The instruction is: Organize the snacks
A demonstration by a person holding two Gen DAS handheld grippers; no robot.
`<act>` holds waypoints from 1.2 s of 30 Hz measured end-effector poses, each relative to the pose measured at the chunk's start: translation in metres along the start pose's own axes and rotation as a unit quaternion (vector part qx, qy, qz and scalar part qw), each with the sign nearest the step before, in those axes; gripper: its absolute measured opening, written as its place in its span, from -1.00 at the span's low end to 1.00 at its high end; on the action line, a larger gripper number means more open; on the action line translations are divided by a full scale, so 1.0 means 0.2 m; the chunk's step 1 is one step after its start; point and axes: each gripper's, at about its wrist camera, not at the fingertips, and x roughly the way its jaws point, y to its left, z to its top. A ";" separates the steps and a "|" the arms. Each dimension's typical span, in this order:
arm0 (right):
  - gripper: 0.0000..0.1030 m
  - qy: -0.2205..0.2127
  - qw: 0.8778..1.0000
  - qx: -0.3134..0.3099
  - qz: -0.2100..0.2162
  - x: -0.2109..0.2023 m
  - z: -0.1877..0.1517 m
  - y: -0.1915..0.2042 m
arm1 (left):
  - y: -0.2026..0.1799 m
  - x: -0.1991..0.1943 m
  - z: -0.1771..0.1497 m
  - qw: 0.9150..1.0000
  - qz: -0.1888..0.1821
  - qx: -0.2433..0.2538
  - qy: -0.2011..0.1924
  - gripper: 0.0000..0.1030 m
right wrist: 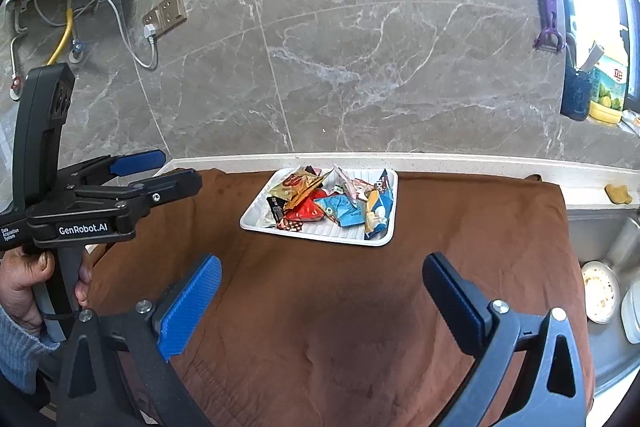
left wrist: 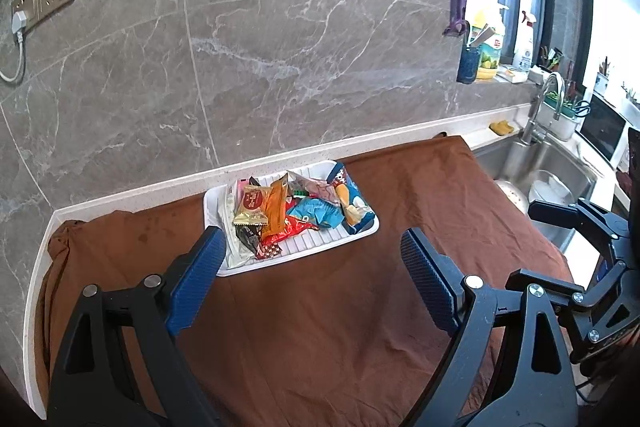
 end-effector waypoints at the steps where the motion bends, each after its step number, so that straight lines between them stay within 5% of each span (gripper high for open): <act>1: 1.00 -0.002 1.000 0.000 0.000 -0.02 0.00 0.00 | -0.01 -0.01 0.00 1.000 0.000 0.001 -0.002 0.73; 36: 1.00 -0.034 0.999 -0.002 0.007 -0.18 -0.07 0.02 | -0.09 -0.23 -0.02 0.999 0.003 0.031 -0.029 0.74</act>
